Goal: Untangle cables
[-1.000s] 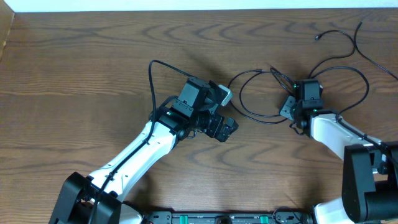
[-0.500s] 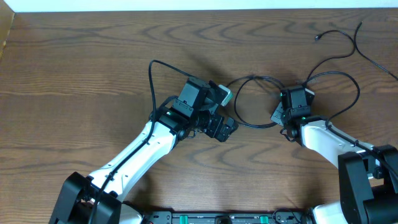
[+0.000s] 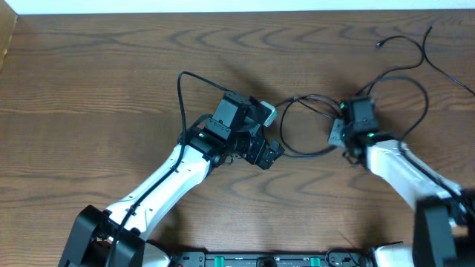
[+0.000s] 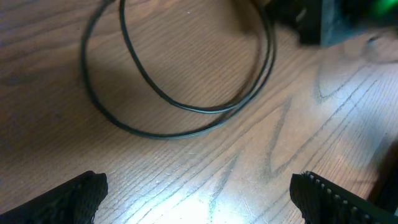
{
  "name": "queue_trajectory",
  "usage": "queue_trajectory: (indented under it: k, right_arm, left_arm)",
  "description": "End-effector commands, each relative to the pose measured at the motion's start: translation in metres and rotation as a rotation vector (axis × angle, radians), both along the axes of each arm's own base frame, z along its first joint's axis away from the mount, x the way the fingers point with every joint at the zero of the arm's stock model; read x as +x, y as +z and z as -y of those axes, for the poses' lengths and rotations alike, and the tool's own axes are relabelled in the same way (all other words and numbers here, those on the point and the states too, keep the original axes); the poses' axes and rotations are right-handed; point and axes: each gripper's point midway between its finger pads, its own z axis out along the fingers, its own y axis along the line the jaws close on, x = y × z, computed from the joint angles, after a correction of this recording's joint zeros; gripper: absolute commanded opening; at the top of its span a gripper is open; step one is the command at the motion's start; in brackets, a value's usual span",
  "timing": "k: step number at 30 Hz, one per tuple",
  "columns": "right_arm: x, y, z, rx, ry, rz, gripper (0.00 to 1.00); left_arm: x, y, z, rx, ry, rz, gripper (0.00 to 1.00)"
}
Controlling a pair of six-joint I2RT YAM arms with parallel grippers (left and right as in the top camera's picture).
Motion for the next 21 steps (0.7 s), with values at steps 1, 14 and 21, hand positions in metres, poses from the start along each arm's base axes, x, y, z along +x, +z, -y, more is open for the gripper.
queue_trajectory:
  k: [1,14,21]
  right_arm:
    - [0.040,0.108,0.012,-0.082,0.058,0.262,0.01]
    - [0.025,0.289,0.092,-0.212,-0.084,0.630,0.01]
    - [0.022,0.194,0.056,-0.142,0.225,0.295,0.35]
  left_arm:
    - [0.002,0.000,-0.001,0.006,0.001,0.007,0.99]
    - [0.003,0.001,0.000,0.001,0.001,0.014,0.99]
    - [0.007,0.005,0.002,-0.013,0.001,0.036,0.99]
